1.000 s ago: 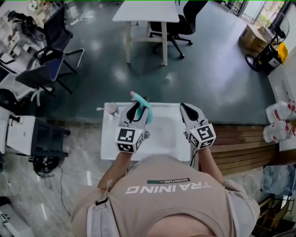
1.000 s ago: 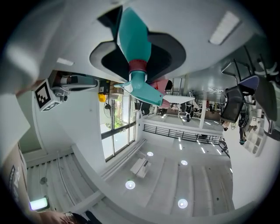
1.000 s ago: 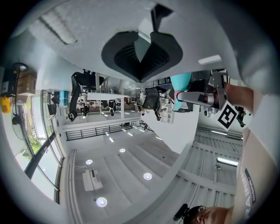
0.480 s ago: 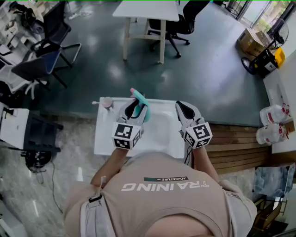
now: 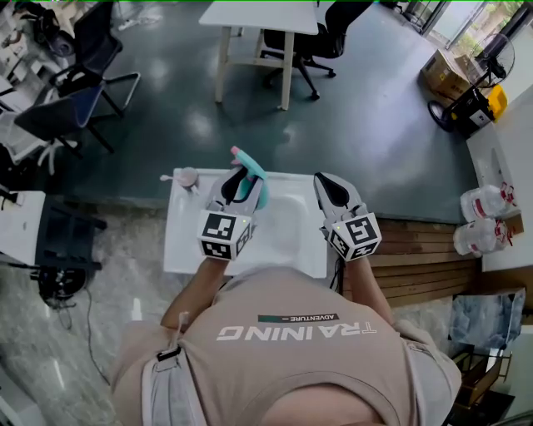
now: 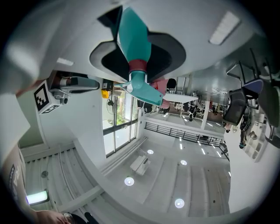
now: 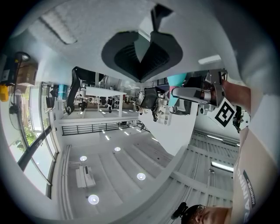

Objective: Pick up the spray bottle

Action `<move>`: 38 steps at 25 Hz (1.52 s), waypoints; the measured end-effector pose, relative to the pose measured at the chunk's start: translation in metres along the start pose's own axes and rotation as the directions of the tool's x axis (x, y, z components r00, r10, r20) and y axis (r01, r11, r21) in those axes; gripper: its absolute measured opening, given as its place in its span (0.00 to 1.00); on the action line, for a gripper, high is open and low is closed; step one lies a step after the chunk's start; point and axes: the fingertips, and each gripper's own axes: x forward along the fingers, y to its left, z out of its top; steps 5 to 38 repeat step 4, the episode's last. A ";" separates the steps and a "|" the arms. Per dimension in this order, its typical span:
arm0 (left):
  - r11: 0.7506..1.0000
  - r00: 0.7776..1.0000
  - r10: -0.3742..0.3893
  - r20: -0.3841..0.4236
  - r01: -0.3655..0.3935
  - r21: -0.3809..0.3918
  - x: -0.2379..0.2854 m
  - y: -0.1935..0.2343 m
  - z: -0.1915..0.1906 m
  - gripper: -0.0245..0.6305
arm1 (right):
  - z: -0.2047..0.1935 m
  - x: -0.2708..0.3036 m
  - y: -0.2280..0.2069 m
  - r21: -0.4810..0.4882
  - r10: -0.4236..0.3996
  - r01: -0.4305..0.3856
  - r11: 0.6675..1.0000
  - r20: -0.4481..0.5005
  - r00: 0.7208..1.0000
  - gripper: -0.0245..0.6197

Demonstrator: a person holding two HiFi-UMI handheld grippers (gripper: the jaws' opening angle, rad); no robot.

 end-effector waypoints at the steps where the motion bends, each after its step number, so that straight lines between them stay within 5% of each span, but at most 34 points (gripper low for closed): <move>1: 1.000 1.000 -0.002 0.002 0.002 0.000 0.000 -0.001 0.001 0.26 | 0.000 0.000 0.001 0.001 -0.001 0.001 1.000 0.001 1.000 0.04; 38: 1.000 1.000 -0.012 0.004 0.012 0.010 0.002 -0.003 0.003 0.26 | 0.000 0.001 0.003 0.010 -0.006 0.006 1.000 0.011 1.000 0.04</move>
